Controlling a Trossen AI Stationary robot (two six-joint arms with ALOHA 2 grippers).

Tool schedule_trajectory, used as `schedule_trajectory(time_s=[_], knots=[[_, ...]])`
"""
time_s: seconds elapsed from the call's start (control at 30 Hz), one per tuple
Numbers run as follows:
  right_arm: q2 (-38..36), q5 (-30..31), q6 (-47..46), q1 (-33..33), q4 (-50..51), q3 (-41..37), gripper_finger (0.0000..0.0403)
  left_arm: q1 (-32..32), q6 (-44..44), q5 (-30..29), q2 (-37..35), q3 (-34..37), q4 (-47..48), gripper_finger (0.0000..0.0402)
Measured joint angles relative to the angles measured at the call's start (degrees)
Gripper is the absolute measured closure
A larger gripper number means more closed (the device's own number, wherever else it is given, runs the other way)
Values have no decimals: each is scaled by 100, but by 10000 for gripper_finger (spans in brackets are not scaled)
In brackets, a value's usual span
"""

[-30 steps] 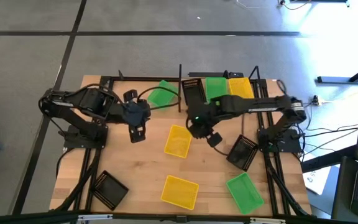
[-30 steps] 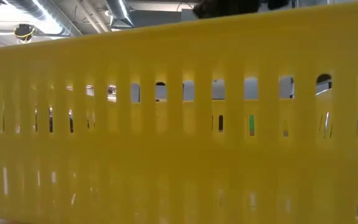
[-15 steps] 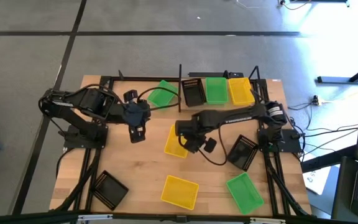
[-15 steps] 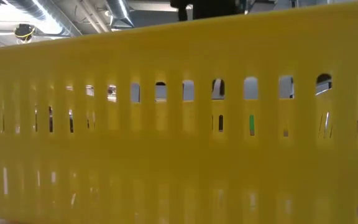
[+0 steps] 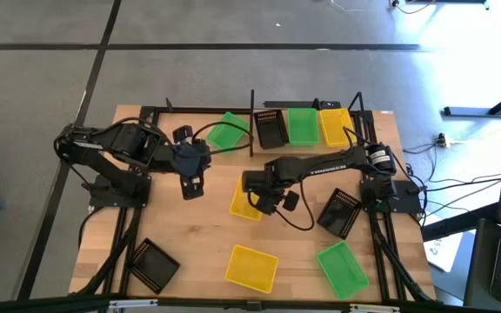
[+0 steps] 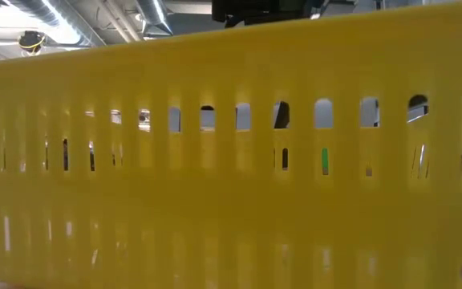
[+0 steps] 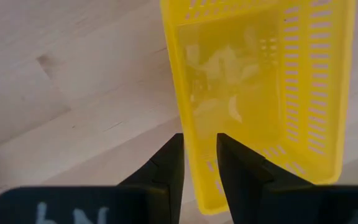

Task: Stack baskets on shelf by color
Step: Stack the top yellow basket on the yellow basket on the shelf

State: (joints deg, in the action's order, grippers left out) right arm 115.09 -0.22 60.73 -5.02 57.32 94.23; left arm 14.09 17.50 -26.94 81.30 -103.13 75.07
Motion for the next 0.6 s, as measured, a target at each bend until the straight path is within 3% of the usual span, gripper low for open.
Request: schedule_trajectory(time_s=[0.6], knots=[[199, -408, -190, 2, 107, 1, 309, -2, 37, 11, 2, 0, -2, 343]])
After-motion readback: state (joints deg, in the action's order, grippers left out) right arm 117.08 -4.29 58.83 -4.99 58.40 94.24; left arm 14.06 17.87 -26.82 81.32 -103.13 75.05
